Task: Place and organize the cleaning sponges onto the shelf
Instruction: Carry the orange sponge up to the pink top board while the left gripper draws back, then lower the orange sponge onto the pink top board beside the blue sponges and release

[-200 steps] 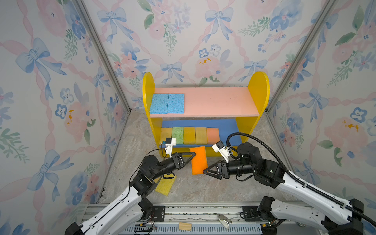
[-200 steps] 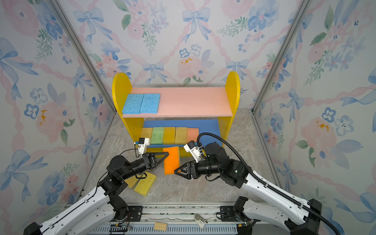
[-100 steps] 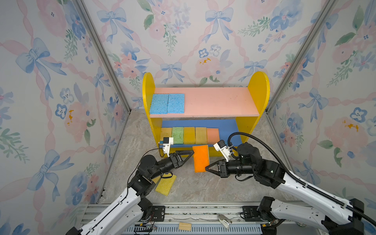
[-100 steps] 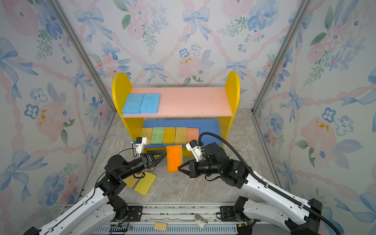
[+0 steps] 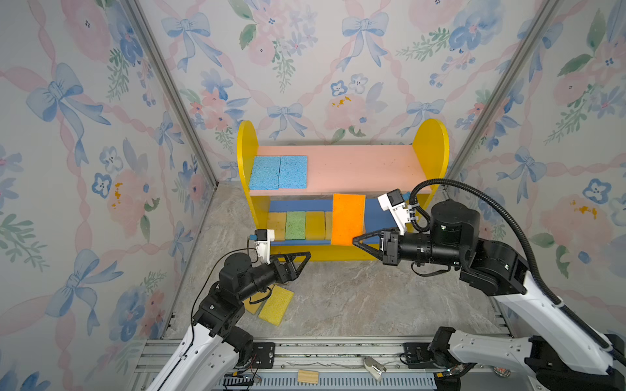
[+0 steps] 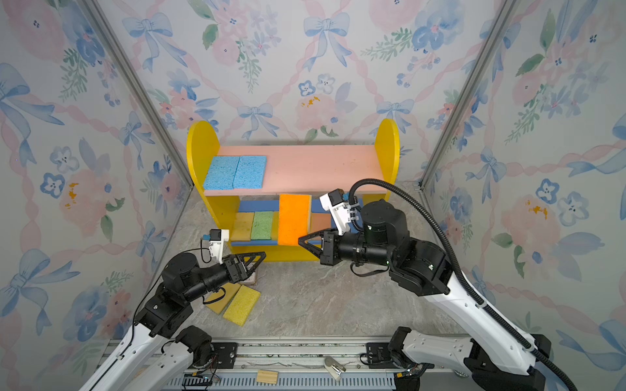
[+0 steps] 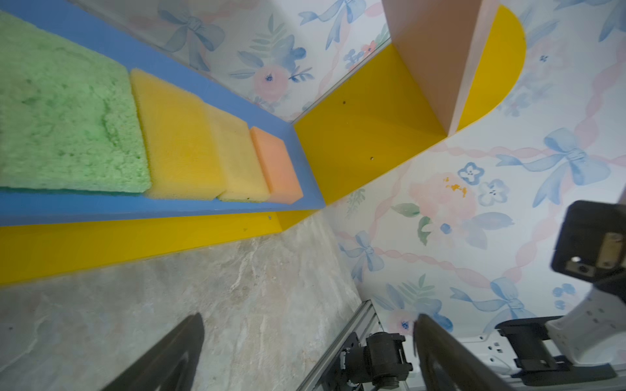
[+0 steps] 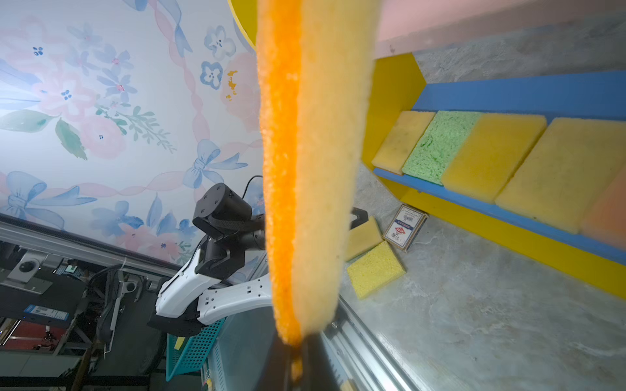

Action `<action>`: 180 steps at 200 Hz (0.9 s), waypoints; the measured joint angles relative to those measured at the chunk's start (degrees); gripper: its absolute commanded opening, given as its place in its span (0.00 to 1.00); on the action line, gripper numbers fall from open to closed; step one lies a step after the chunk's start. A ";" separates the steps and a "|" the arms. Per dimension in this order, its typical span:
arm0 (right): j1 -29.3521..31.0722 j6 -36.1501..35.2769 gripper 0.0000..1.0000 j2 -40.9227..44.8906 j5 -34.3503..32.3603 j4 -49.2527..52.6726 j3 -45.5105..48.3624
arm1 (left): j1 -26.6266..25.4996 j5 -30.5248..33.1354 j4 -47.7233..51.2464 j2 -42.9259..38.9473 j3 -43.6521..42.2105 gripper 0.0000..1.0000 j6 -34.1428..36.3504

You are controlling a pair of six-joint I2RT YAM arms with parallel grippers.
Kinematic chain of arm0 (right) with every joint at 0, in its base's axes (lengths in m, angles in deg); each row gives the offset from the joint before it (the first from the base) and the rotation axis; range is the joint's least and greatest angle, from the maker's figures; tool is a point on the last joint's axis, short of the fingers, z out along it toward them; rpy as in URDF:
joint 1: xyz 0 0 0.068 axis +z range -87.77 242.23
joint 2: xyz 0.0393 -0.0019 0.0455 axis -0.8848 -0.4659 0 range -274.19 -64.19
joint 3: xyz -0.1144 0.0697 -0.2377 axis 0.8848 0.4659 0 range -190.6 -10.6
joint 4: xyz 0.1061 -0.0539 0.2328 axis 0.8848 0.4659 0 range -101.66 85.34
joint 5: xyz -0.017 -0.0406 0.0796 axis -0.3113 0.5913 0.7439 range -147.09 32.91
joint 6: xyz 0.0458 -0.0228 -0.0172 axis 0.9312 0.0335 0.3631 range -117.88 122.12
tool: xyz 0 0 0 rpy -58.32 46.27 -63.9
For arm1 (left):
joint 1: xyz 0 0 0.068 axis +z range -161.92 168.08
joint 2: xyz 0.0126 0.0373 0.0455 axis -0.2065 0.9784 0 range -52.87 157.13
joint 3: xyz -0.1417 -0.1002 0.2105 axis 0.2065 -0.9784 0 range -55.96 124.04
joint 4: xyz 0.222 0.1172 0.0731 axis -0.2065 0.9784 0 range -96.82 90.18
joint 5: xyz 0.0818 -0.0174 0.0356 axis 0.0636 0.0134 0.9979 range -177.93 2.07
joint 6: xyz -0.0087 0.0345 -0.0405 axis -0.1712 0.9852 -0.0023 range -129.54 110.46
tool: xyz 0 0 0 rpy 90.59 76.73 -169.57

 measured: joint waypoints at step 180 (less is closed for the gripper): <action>-14.10 -1.75 0.39 -40.79 10.64 15.96 -47.28 | 4.13 0.35 7.34 4.44 -0.31 0.98 18.32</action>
